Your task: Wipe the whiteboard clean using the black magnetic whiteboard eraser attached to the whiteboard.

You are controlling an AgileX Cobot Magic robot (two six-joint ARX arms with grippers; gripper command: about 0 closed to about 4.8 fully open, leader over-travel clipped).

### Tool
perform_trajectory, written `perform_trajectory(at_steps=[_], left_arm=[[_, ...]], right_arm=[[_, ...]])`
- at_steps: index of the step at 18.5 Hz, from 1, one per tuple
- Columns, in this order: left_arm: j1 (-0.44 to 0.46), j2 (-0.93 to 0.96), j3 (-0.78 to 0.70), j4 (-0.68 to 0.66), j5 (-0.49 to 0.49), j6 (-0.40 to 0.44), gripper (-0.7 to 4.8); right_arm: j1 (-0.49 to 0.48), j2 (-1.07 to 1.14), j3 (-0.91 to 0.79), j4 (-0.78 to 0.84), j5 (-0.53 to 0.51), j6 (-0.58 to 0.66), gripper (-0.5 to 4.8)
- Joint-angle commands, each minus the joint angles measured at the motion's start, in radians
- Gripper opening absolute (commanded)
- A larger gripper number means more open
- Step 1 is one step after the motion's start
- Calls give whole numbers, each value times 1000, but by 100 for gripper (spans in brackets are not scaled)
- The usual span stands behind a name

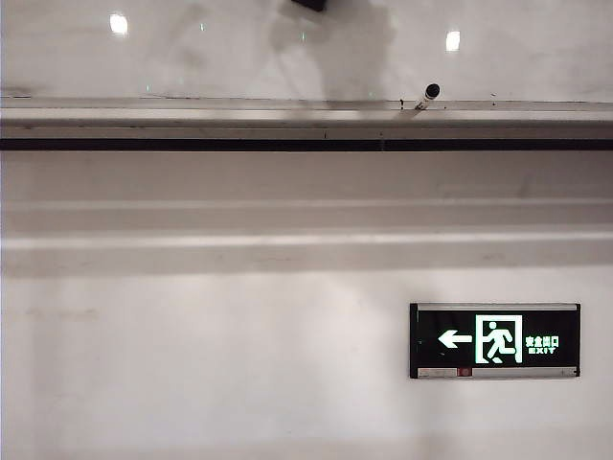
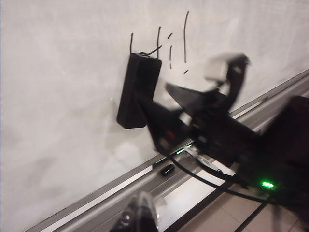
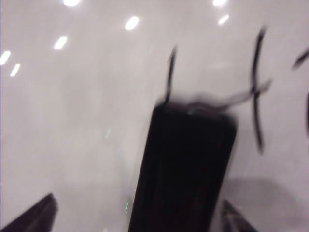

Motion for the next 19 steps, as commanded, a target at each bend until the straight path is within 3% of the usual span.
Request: perform_trajectory(at_steps=[1, 5, 10, 12, 16, 19], left_arm=[[-1, -5, 2, 22, 1, -3, -6], [-1, -5, 2, 33, 1, -3, -6], [-1, -5, 2, 68, 5, -3, -6], [-1, -5, 2, 71, 5, -3, -6], [-1, -5, 2, 71, 5, -3, -6], [-1, -5, 2, 81, 5, -3, -6]], right_arm=[[0, 82, 135, -60, 25, 22, 427], [0, 160, 251, -127, 67, 22, 427], [12, 157, 251, -154, 156, 16, 427], [18, 137, 252, -159, 156, -40, 436], [54, 57, 252, -279, 225, -77, 445], [49, 42, 252, -268, 220, -76, 445]])
